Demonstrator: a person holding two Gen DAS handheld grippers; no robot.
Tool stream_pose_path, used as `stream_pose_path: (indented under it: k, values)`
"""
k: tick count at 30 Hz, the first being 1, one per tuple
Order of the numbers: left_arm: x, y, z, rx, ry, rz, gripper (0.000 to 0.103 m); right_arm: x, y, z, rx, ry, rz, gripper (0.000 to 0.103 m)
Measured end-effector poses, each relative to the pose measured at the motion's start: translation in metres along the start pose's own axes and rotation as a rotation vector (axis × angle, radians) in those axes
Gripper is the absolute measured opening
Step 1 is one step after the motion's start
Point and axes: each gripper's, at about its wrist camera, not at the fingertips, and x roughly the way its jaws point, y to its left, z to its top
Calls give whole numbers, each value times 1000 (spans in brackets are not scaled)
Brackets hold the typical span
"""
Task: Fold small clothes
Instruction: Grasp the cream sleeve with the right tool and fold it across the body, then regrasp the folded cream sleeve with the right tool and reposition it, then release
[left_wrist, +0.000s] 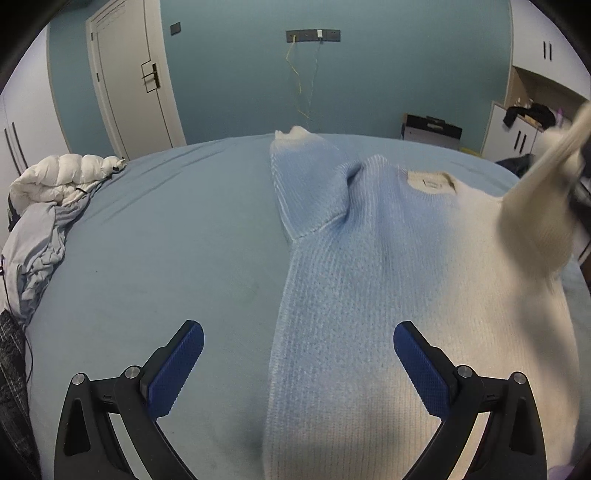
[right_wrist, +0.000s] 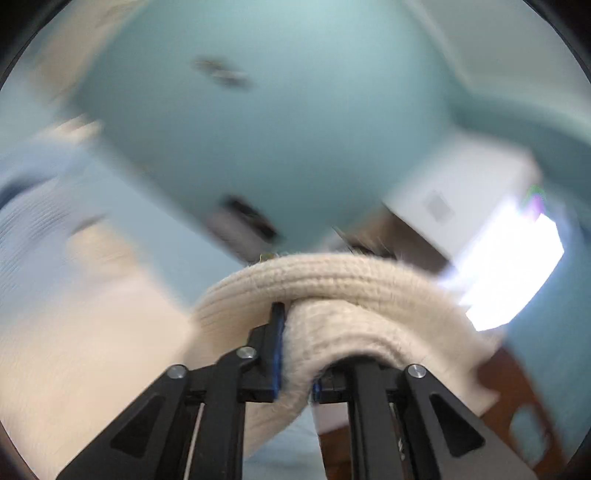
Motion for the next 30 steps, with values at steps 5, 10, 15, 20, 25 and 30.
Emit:
stream_pose_path:
  k: [5, 10, 15, 20, 25, 30]
  values:
    - [-8, 12, 4, -22, -15, 9, 103, -25, 97, -39, -85, 126, 302, 81]
    - [-14, 25, 8, -76, -30, -19, 103, -5, 67, -83, -35, 225, 337, 83]
    - [-13, 27, 7, -79, -32, -16, 103, 61, 20, -122, 50, 411, 230, 83]
    - [-7, 21, 6, -70, -23, -1, 103, 123, -4, -150, 304, 584, 371, 82]
    - [1, 15, 5, -39, -11, 30, 103, 147, 10, -149, 248, 641, 315, 7]
    - [1, 26, 8, -70, -19, 33, 103, 139, -79, -191, 656, 591, 270, 7]
